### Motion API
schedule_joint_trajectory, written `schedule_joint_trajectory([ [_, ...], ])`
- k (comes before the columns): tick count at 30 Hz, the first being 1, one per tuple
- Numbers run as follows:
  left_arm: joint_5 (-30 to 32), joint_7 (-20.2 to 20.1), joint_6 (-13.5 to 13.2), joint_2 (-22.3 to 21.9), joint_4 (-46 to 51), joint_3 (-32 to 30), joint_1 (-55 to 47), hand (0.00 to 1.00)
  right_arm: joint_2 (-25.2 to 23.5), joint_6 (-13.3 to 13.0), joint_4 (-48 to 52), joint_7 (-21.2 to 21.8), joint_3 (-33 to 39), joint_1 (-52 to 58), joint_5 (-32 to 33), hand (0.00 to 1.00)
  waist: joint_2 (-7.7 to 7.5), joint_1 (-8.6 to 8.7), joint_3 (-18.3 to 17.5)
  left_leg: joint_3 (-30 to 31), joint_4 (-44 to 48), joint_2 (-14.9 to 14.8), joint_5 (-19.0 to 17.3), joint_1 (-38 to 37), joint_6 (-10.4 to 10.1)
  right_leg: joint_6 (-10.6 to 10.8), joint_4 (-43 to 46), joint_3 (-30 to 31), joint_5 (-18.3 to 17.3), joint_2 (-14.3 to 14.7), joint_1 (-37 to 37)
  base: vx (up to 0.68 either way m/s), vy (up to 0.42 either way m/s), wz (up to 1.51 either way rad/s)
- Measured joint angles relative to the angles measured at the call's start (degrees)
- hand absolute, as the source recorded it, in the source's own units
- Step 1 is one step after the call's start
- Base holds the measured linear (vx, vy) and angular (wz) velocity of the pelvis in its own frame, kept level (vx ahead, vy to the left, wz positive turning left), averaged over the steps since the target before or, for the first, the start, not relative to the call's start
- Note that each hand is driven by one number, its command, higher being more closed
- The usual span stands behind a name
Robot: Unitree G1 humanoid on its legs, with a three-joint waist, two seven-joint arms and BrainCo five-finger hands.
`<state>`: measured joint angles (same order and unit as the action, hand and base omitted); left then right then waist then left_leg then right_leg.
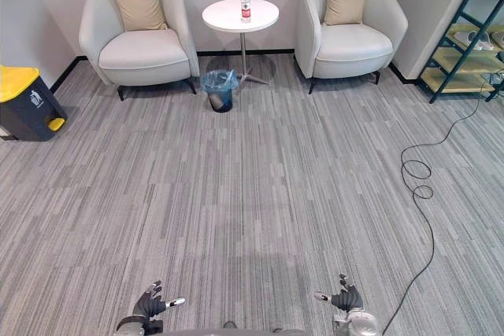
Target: Gather rubbish on tea table into small bin, then transfer packed bag to large trash can.
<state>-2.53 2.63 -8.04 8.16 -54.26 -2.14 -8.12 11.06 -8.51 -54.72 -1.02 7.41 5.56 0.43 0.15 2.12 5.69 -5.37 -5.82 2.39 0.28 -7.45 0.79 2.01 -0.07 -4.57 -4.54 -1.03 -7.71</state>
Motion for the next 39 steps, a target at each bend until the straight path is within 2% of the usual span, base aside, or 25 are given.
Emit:
schedule_joint_trajectory([
  [11,0.54,-0.07,0.01,0.02,0.76,0.46,-1.01,0.00,-0.05,0.02,0.21,0.08,0.44,0.57,1.39,0.00,0.00,-0.11,0.01,-0.72,-0.01,-0.17,-0.30,-0.07,-0.34,-0.01,-0.02,0.63,-0.01,0.15,0.06,0.00,-0.001,-0.02],
  [17,0.52,-0.08,0.03,0.03,1.42,0.51,-1.56,0.00,-0.08,0.04,2.04,0.05,1.14,0.56,1.83,0.00,0.04,-0.65,-0.04,-2.60,0.23,-0.56,-1.55,0.91,0.13,-0.22,0.07,2.18,-0.59,0.57,1.48,-0.01,-0.031,-0.16],
  [19,0.50,-0.07,-0.01,0.05,2.19,0.52,-1.84,0.00,-0.08,0.06,2.04,0.03,1.16,0.59,1.87,0.00,0.06,-1.32,-0.05,-3.37,0.38,-0.64,-1.95,1.31,0.34,-0.21,0.14,3.07,-0.65,0.66,2.16,0.08,-0.019,-0.20],
  [22,0.45,-0.08,0.01,0.10,2.21,0.53,-1.82,0.00,-0.07,0.10,2.05,0.00,1.25,0.35,2.28,0.00,-0.18,-1.52,0.07,-4.14,4.16,-0.63,-4.20,3.39,0.82,-0.05,0.63,3.57,-0.77,0.29,3.02,0.12,0.005,-0.15],
  [27,0.28,-0.04,-0.01,0.12,4.01,0.52,-1.72,0.00,-0.06,0.11,2.11,-0.06,1.26,-1.02,2.55,0.00,0.46,-2.85,-0.05,-6.32,12.18,-1.31,-10.40,6.07,0.70,1.99,2.47,4.72,-2.17,-0.01,3.74,0.14,0.036,-0.25],
  [29,-0.24,-0.03,-0.16,0.09,5.92,0.56,-1.63,0.00,-0.06,0.10,2.12,-0.11,1.27,-1.98,3.53,0.00,0.74,-2.91,0.10,-6.50,15.62,-1.49,-13.14,7.68,1.16,2.90,9.15,4.65,-5.51,-0.27,7.05,0.13,0.065,-0.06],
  [31,-0.29,0.00,-0.10,0.15,6.54,1.53,-1.69,0.00,-0.08,0.10,2.16,-0.11,1.28,-2.32,3.71,0.00,1.21,-2.97,0.64,-6.57,17.61,-1.27,-14.64,6.86,1.66,5.91,25.00,3.82,-8.98,-1.23,13.01,0.12,0.086,0.07],
  [32,-0.29,-0.03,-0.10,0.18,6.64,1.82,-1.69,0.00,-0.10,0.10,2.16,-0.10,1.26,-2.44,3.83,0.00,1.33,-2.99,0.99,-6.56,17.85,-1.22,-15.01,6.17,1.83,6.02,30.20,3.54,-9.01,-1.48,14.80,0.13,0.080,0.14],
  [33,-0.32,-0.02,-0.08,0.59,6.80,2.03,-1.65,0.00,-0.55,0.12,2.17,-0.09,1.24,-2.35,4.17,0.00,0.74,-2.95,1.87,-6.34,17.90,-0.48,-15.55,4.22,2.30,6.67,40.69,2.83,-9.24,-2.78,18.72,0.13,0.035,0.14],
  [35,-0.54,0.00,0.00,1.22,6.86,1.99,-1.35,0.00,-0.75,0.18,2.13,-0.05,1.17,-2.05,4.21,0.00,0.76,-2.91,2.40,-5.11,17.83,-0.15,-17.51,1.87,3.43,6.34,49.88,0.51,-10.95,-4.41,22.90,0.20,0.016,0.25],
  [37,-1.12,0.05,0.03,1.67,6.91,1.96,-1.00,0.00,-0.59,0.19,2.15,-0.05,1.13,-2.10,4.25,0.00,1.08,-2.64,3.00,-3.38,16.94,-0.45,-17.81,-0.32,3.09,4.74,49.83,-2.14,-12.65,-5.27,25.53,0.24,-0.053,0.40],
  [39,-1.57,0.16,0.02,1.55,6.95,1.86,0.59,0.00,0.19,0.19,2.16,-0.06,1.09,-2.71,4.30,0.00,1.62,-1.70,4.02,-1.27,15.19,-2.16,-18.08,-2.58,2.46,3.61,41.51,-4.81,-12.51,-4.87,28.27,0.29,-0.136,0.57],
])
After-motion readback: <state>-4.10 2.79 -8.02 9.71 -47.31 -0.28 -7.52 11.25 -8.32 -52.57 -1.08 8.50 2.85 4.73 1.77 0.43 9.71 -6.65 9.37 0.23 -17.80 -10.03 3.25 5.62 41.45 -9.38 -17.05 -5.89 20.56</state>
